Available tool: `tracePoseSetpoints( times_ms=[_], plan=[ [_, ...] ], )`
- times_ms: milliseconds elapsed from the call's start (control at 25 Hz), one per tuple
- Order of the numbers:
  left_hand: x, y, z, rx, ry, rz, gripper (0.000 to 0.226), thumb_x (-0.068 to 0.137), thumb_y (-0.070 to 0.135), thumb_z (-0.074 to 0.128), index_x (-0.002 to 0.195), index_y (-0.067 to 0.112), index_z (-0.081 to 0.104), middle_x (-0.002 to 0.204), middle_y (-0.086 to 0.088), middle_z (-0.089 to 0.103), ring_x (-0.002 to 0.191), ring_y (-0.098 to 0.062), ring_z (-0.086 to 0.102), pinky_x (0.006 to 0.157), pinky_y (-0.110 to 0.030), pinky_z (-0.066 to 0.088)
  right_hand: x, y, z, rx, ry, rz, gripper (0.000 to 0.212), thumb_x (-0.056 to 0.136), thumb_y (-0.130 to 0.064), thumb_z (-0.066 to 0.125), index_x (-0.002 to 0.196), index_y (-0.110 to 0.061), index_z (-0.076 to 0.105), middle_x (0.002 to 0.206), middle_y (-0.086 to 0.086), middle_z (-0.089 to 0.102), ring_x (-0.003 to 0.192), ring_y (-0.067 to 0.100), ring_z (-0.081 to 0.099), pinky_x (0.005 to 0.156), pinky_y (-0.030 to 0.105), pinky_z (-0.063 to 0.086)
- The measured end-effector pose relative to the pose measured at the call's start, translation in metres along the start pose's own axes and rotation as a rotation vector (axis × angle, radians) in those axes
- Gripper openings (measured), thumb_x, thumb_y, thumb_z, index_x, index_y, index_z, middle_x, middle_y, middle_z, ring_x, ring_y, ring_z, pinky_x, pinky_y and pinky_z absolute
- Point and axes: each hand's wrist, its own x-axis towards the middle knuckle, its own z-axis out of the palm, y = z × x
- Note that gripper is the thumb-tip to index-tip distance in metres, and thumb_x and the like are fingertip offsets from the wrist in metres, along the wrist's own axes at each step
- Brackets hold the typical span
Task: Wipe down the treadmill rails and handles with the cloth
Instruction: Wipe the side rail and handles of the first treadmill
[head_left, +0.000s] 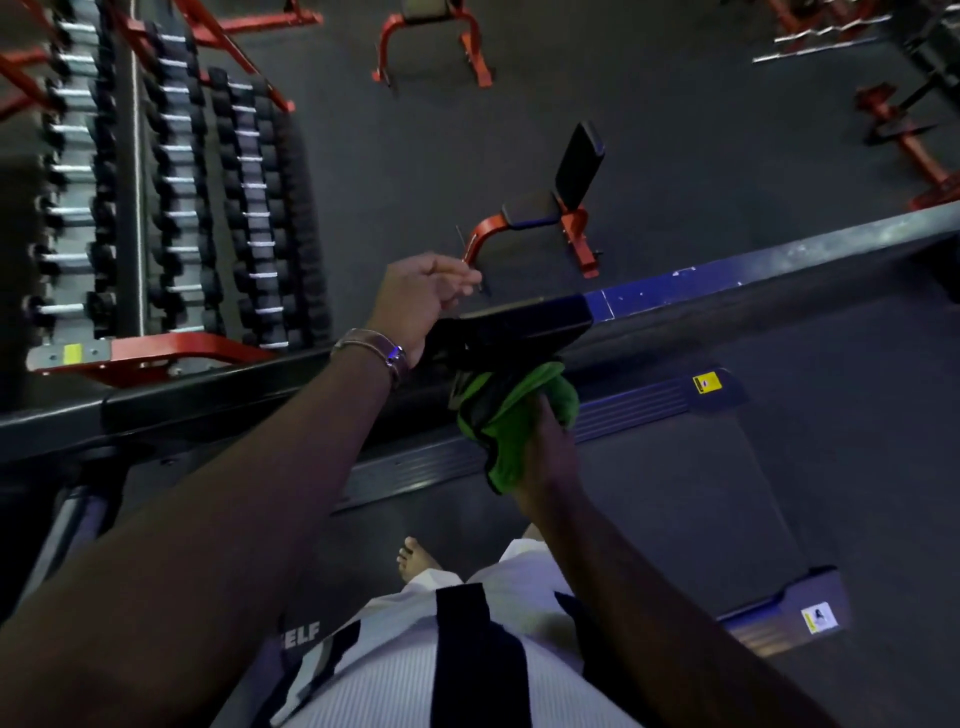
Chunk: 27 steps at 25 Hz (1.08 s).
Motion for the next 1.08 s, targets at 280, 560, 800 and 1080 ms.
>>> tracePoseSetpoints(
  times_ms=[280, 560, 800, 1080],
  plan=[
    [-0.019, -0.020, -0.067, 0.329, 0.134, 0.194, 0.018, 0.075, 0.005, 0.067, 0.071, 0.022, 0.064, 0.075, -0.008, 0.068, 0.072, -0.018, 0.061, 0.071, -0.033, 0.050, -0.015, -0.043, 0.043, -1.416, 0.052, -1.031, 0.071, 0.076, -0.047, 0.063, 0.137, -0.013, 0.049, 0.138, 0.016, 0.051, 0.124, 0.034, 0.051, 0.100, 0.053, 0.042],
    [-0.050, -0.036, -0.104, 0.849, 0.164, 0.516, 0.007, 0.078, 0.012, 0.064, 0.083, 0.009, 0.068, 0.080, -0.008, 0.071, 0.074, -0.026, 0.065, 0.067, -0.028, 0.044, 0.041, -0.064, 0.096, -1.828, -0.162, -0.853, 0.042, 0.090, -0.062, 0.044, 0.109, -0.026, 0.056, 0.118, -0.003, 0.065, 0.122, 0.026, 0.057, 0.114, 0.066, 0.014],
    [-0.045, -0.034, -0.101, 0.687, 0.263, 0.455, 0.013, 0.070, -0.001, 0.067, 0.076, 0.010, 0.067, 0.075, -0.002, 0.069, 0.069, -0.020, 0.064, 0.065, -0.021, 0.041, 0.053, -0.063, 0.113, -2.220, -0.599, -0.815, 0.055, 0.095, -0.067, 0.026, 0.137, -0.039, 0.048, 0.136, -0.006, 0.057, 0.129, 0.021, 0.051, 0.107, 0.051, 0.032],
    [-0.037, -0.038, -0.078, 1.078, 0.444, 0.304, 0.011, 0.074, 0.016, 0.051, 0.077, 0.009, 0.058, 0.077, -0.013, 0.065, 0.075, -0.034, 0.060, 0.060, -0.038, 0.045, 0.091, -0.074, 0.180, -2.091, -1.029, -0.152, 0.056, 0.101, -0.056, 0.040, 0.139, -0.018, 0.056, 0.143, 0.007, 0.054, 0.122, 0.021, 0.053, 0.099, 0.026, 0.036]
  ],
)
